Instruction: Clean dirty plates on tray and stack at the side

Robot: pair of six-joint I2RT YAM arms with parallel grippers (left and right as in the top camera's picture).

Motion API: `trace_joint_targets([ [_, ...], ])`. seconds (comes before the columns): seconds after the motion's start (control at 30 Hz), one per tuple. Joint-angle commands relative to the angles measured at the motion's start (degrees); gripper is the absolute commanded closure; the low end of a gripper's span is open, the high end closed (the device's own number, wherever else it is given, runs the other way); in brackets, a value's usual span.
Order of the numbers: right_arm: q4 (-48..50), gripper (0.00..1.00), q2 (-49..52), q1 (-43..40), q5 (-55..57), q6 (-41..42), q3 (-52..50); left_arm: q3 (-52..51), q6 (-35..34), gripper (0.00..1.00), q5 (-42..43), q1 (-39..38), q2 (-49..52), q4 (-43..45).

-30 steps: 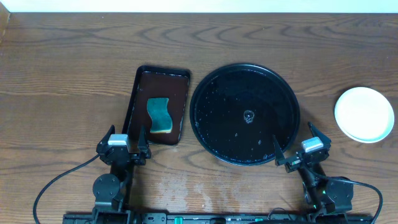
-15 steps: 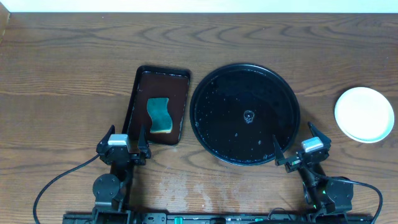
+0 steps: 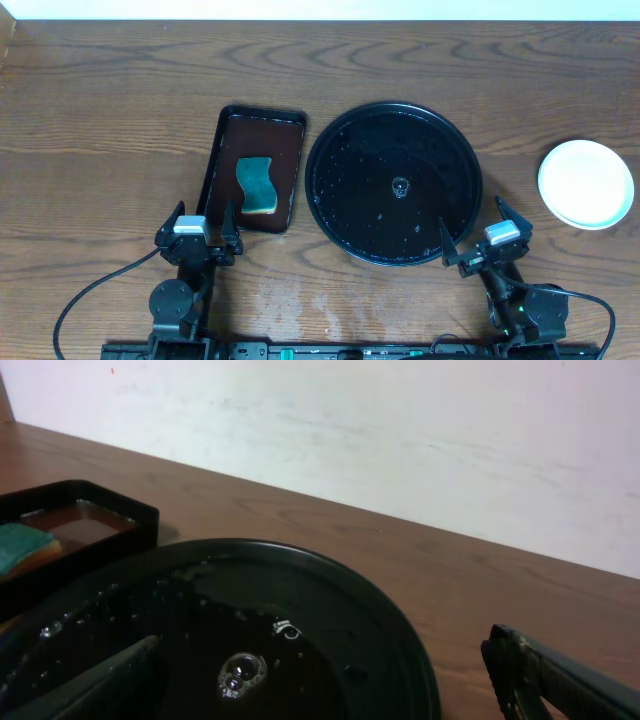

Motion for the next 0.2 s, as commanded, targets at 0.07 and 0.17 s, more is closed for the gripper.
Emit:
trace_joint_targets([
  [0.07,0.04,0.01,-0.33,-0.28,0.37,-0.42,-0.24,-0.13,0.02,0.18,-0.11,0.44,-0.35,-0.52],
  [0.17,0.04,0.01,-0.33,-0.28,0.37,-0.42,-0.24,-0.13,0.02,0.18,-0.11,0.44,-0.35,-0.55],
])
